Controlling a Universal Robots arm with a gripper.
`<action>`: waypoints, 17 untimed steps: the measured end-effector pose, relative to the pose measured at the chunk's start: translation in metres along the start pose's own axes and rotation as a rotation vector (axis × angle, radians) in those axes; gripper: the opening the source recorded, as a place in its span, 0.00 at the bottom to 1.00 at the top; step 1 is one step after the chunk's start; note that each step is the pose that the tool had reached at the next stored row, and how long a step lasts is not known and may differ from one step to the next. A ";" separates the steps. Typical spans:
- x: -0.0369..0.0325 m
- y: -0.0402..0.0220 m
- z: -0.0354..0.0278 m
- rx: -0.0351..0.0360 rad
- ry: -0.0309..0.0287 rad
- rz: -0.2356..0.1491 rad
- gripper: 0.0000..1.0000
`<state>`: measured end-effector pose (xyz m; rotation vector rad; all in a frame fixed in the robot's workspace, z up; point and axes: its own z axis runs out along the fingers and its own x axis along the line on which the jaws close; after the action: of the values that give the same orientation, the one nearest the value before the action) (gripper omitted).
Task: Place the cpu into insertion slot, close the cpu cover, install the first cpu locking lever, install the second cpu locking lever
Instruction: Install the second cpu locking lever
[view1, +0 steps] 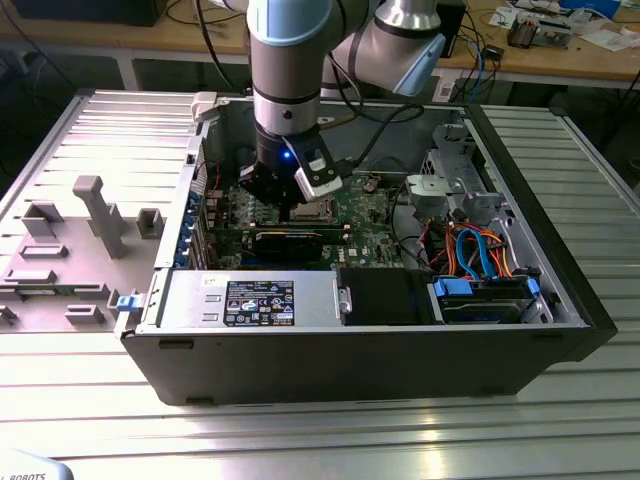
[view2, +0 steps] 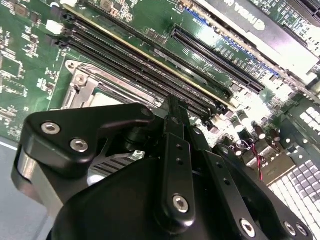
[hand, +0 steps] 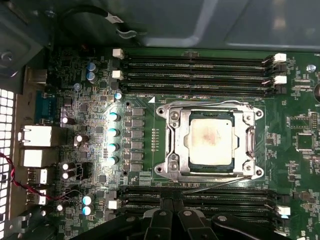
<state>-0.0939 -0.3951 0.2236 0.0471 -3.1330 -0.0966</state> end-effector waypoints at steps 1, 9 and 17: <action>0.0003 -0.0001 0.0015 -0.0002 0.0006 -0.002 0.11; 0.0016 -0.0029 0.0056 -0.0182 0.0020 -0.011 0.11; 0.0032 -0.0087 0.0063 -0.0663 0.0002 -0.011 0.11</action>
<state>-0.0969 -0.4035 0.2168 0.0643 -3.1269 -0.2004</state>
